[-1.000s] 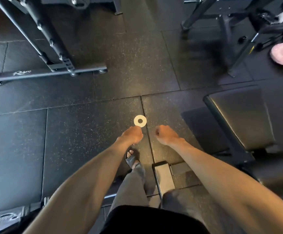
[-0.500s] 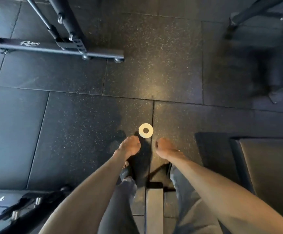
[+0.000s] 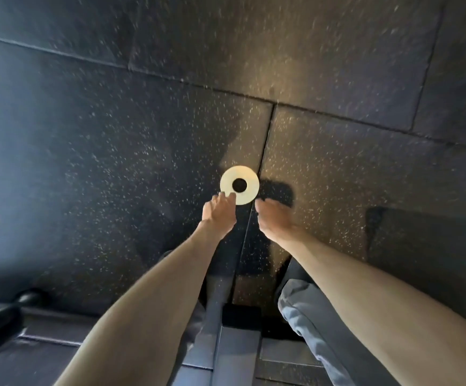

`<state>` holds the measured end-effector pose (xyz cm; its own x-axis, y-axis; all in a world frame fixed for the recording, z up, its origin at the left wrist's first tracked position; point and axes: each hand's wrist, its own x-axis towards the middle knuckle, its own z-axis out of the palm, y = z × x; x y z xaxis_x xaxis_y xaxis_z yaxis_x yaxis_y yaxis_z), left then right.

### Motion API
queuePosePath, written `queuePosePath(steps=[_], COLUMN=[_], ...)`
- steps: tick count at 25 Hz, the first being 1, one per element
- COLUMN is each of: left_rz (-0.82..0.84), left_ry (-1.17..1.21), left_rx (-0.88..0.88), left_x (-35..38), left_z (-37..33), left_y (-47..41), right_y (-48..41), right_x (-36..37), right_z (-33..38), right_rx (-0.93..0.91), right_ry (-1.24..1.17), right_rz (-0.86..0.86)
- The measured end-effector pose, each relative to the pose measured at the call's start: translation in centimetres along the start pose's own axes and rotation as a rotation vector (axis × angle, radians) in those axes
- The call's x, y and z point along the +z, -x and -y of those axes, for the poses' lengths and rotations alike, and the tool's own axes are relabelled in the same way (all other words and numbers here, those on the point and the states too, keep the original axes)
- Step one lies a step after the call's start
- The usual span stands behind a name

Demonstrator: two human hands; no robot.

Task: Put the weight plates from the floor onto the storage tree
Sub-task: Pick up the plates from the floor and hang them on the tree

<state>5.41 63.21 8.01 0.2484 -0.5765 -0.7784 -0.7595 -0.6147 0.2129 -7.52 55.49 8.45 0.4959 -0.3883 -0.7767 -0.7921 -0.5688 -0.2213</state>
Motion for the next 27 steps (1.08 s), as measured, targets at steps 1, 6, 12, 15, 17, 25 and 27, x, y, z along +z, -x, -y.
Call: queuePosePath(steps=[1,6,12,15,17,25,27], left_rz=[0.0,-0.064,-0.153,-0.212,-0.223,0.092,0.193], left_ry=[-0.023,-0.14,-0.296,-0.293,-0.302,-0.356,-0.203], left_rx=[0.011,0.072,0.114,0.145,0.205,0.431,0.323], left_x=[1.7,8.4,11.0,11.0,11.0,1.8,-2.3], left_z=[0.1,2.1,3.9,4.3,4.9,3.5,2.8], left_y=[-2.1,-9.5,-13.8,-14.8,-14.6,-3.6,1.8], right_y=[-2.0,-9.6,-13.7,-15.1,-15.0,-4.5,0.4], right_x=[1.4,7.8,10.9,11.4,11.5,3.8,-0.6], right_z=[-0.5,-1.9,-3.8,-4.0,-4.5,-2.4,-0.1], right_rx=[-0.018,-0.031,-0.112,-0.174,-0.258,-0.396,-0.402], right_ry=[0.02,0.097,0.32,0.423,0.487,0.319,0.262], right_rz=[-0.01,-0.081,-0.206,-0.322,-0.365,-0.059,0.022])
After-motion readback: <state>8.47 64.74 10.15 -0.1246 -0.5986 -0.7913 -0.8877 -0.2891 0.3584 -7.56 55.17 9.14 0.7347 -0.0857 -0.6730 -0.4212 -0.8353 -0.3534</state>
